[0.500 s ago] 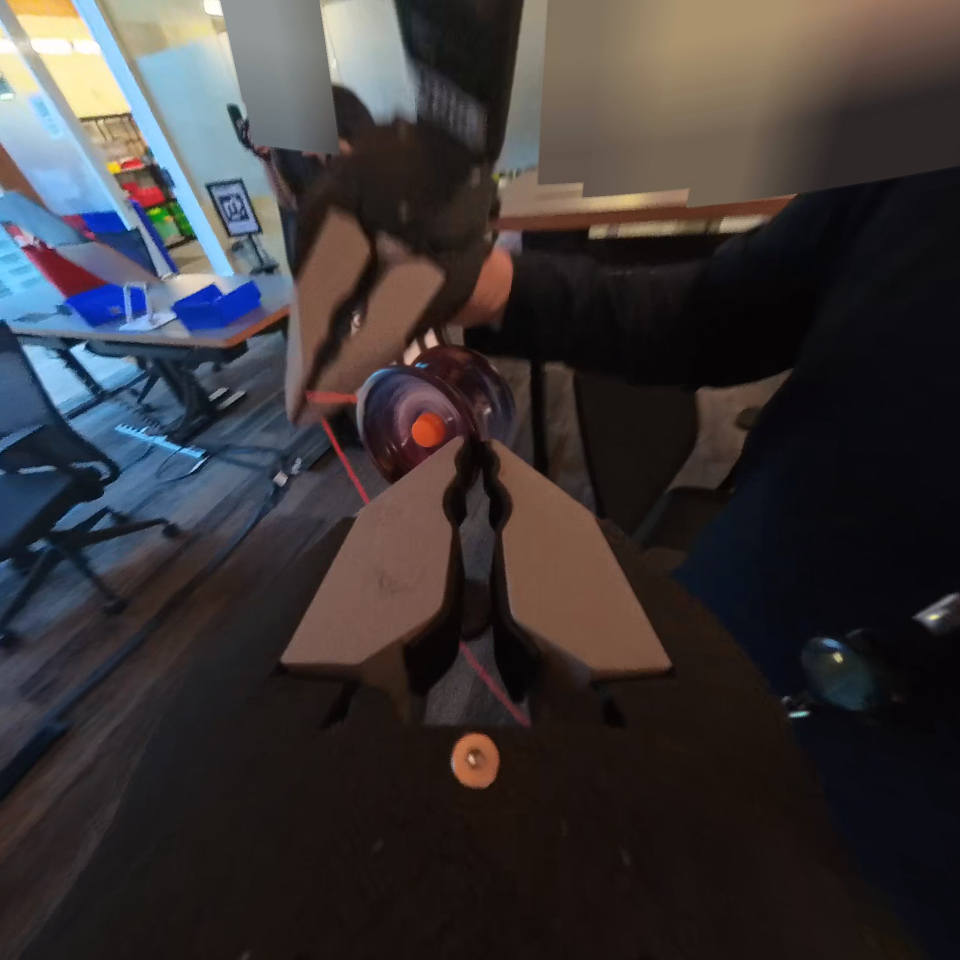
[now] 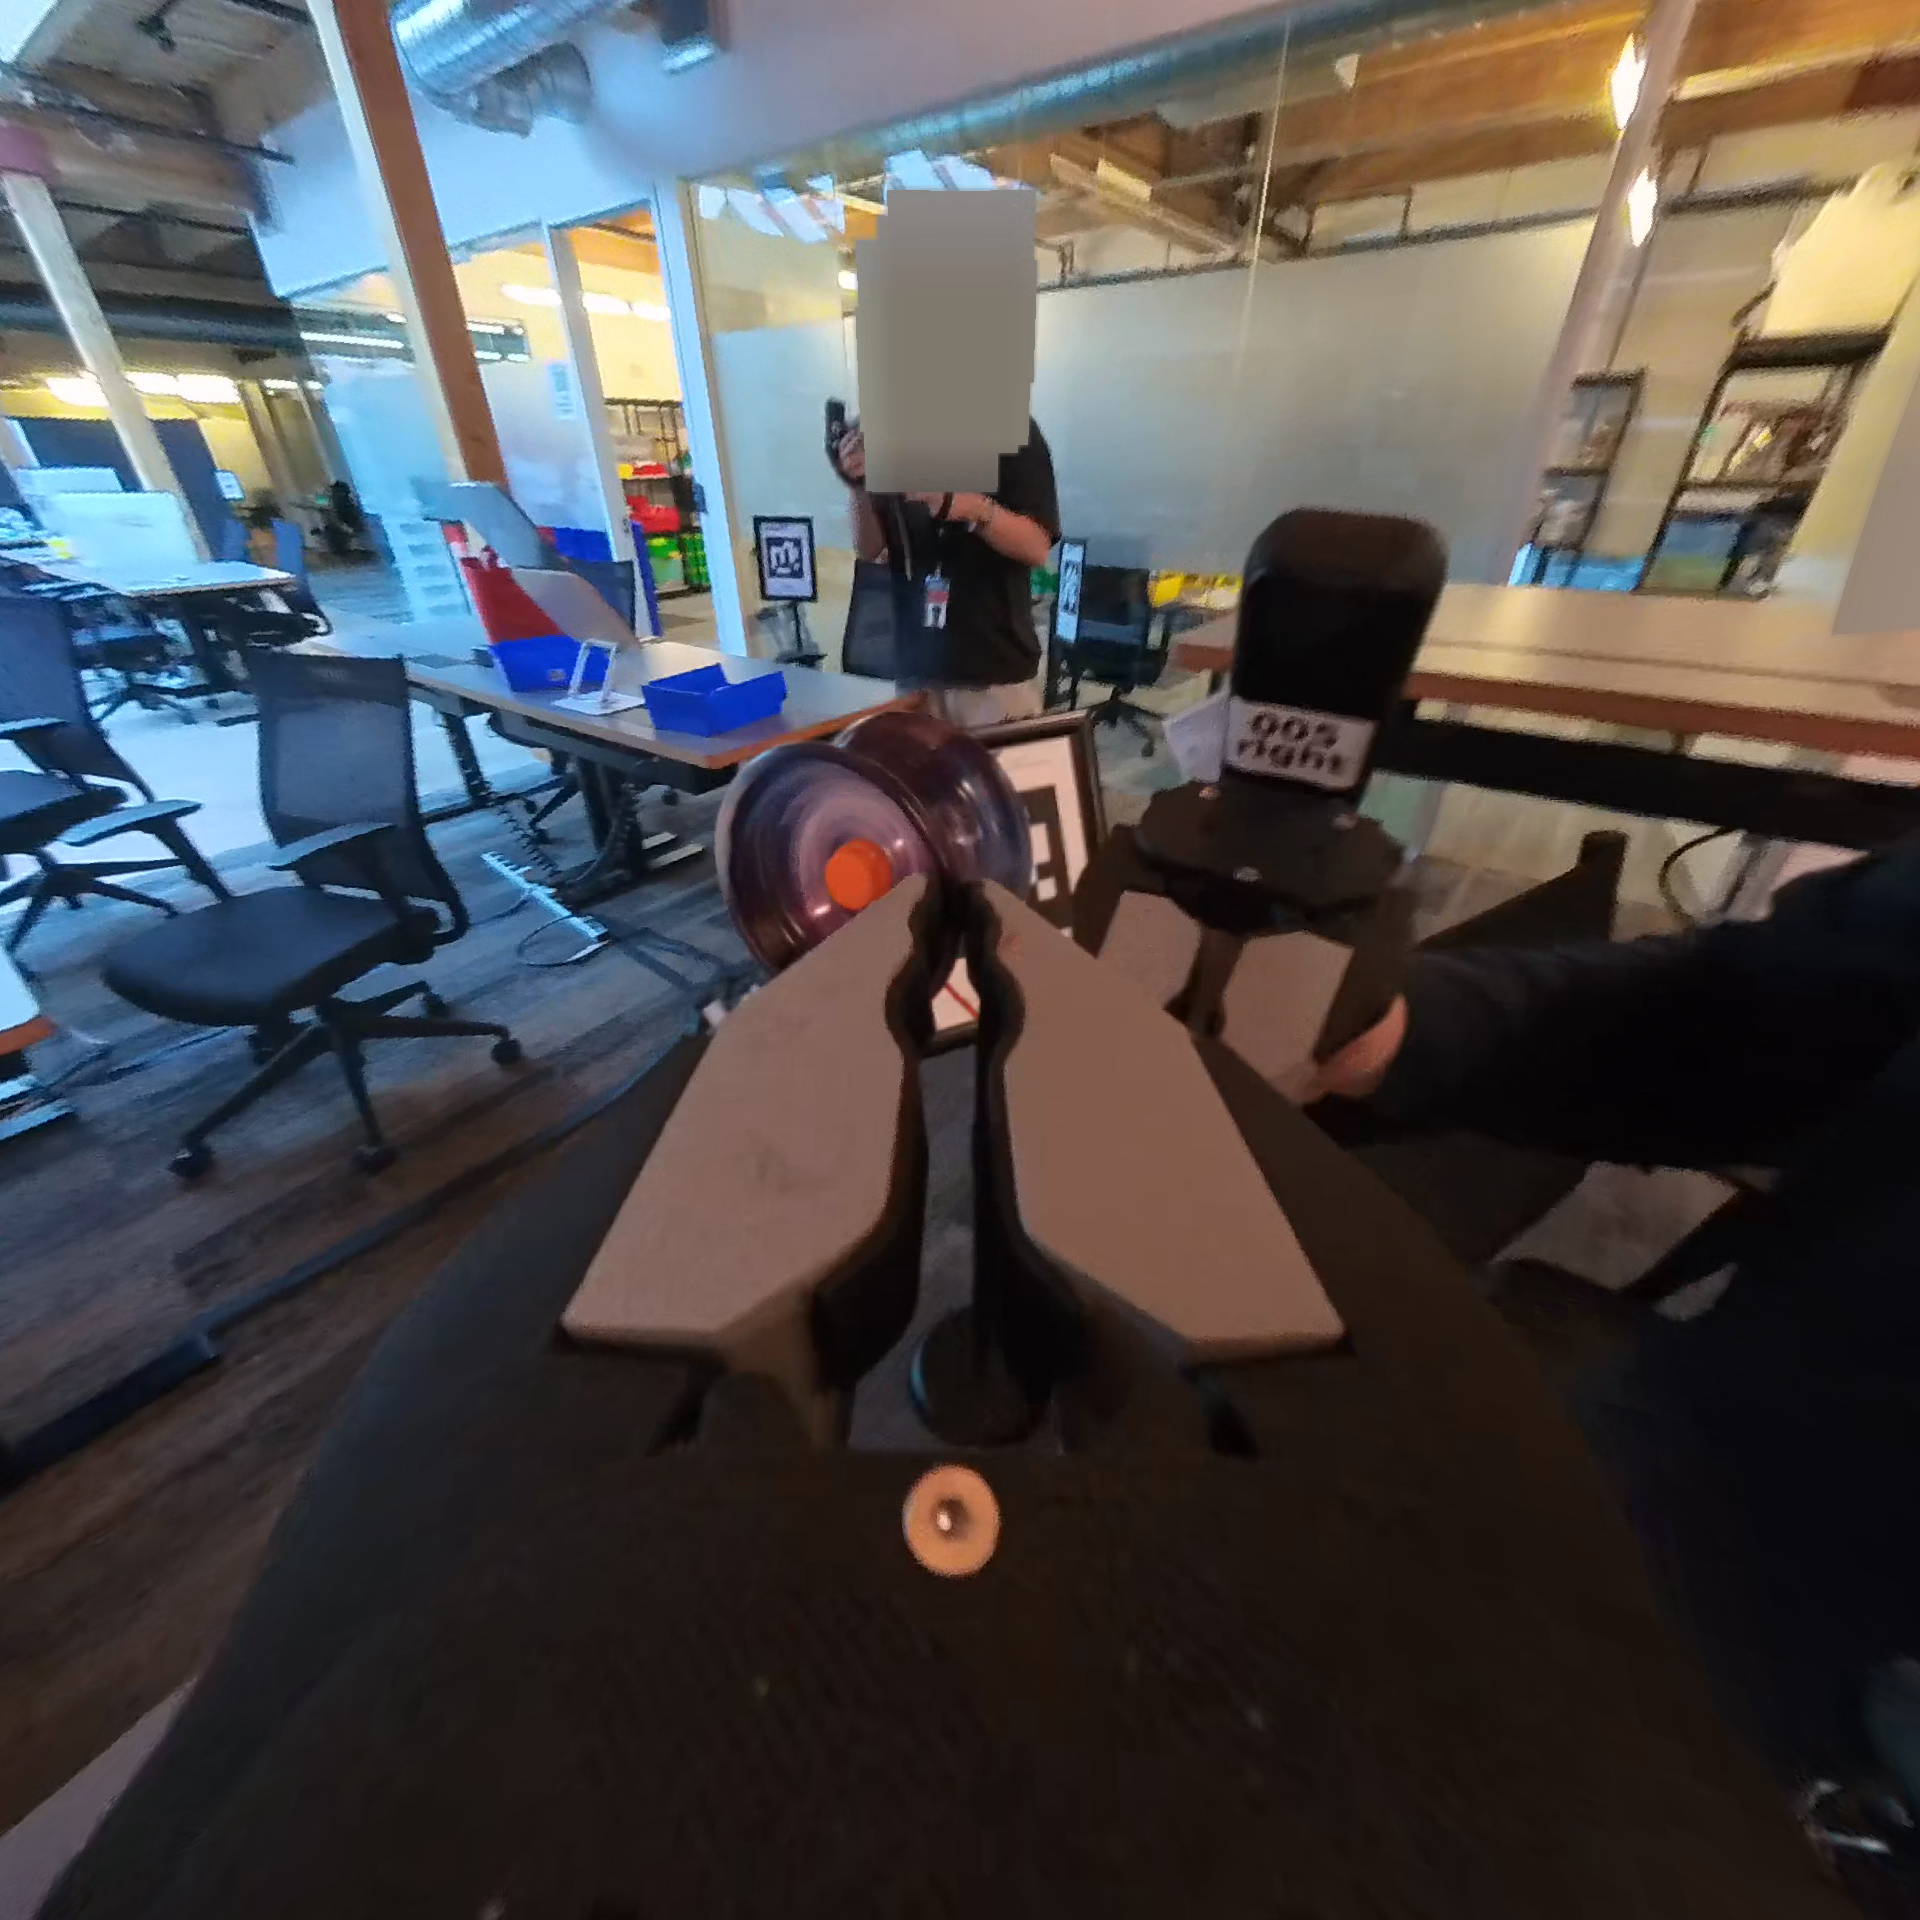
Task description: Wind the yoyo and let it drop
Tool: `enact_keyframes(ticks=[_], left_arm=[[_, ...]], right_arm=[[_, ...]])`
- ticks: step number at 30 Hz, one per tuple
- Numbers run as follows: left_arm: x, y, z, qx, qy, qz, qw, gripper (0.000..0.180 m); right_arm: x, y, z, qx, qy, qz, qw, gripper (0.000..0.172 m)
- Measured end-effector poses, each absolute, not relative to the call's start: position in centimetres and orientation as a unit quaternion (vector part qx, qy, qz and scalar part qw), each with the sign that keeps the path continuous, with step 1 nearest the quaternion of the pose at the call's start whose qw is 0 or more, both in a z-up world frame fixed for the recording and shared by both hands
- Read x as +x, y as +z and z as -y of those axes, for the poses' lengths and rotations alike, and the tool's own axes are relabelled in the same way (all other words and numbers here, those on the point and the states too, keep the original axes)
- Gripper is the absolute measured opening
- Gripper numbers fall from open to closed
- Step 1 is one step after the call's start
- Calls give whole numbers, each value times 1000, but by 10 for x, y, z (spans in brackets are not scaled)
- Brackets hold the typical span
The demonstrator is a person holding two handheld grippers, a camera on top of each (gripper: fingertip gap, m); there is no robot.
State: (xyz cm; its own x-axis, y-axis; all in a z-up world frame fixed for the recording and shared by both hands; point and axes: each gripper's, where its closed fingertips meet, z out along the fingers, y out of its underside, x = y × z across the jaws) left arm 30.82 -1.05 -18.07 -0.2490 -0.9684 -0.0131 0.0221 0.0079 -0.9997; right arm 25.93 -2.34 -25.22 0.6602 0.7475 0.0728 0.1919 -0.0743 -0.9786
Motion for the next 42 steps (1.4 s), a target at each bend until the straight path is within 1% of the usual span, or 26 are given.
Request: enact_keyframes(ticks=[3, 6, 9, 12, 16, 19, 25, 28, 31, 34, 37, 42], left_arm=[[313, -186, 13, -419, -533, -570, 465, 1], [313, -181, 9, -415, -508, -566, 500, 1], [313, -185, 5, -415, -471, -581, 518, 1], [312, -199, -2, -421, -427, -600, 529, 1], [308, -219, -7, -429, -383, -624, 530, 0], [308, -236, -7, -433, -358, -649, 513, 1], [296, -238, 13, -416, -390, -668, 479, 1], [284, -232, 33, -400, -446, -662, 450, 1], [269, -217, 46, -388, -503, -638, 435, 1], [248, -194, 58, -362, -564, -610, 423, 1], [232, -175, 59, -355, -590, -586, 426, 1], [218, -157, 38, -376, -577, -548, 474, 0]], right_arm=[[254, -247, 34, -693, 286, 322, 578, 0], [239, -255, 45, -694, 372, 310, 532, 0], [233, -257, 47, -691, 379, 311, 532, 0], [233, -236, 56, -673, 400, 322, 533, 0], [254, -215, 56, -683, 292, 386, 547, 0], [280, -192, 42, -696, 233, 393, 554, 0], [310, -163, 15, -703, 123, 418, 563, 0], [313, -163, 4, -700, 126, 413, 569, 0], [314, -176, -9, -701, 129, 401, 576, 0], [305, -194, -15, -696, 154, 393, 581, 0], [281, -209, -11, -685, 201, 392, 581, 0], [223, -228, 8, -653, 295, 392, 577, 0]])
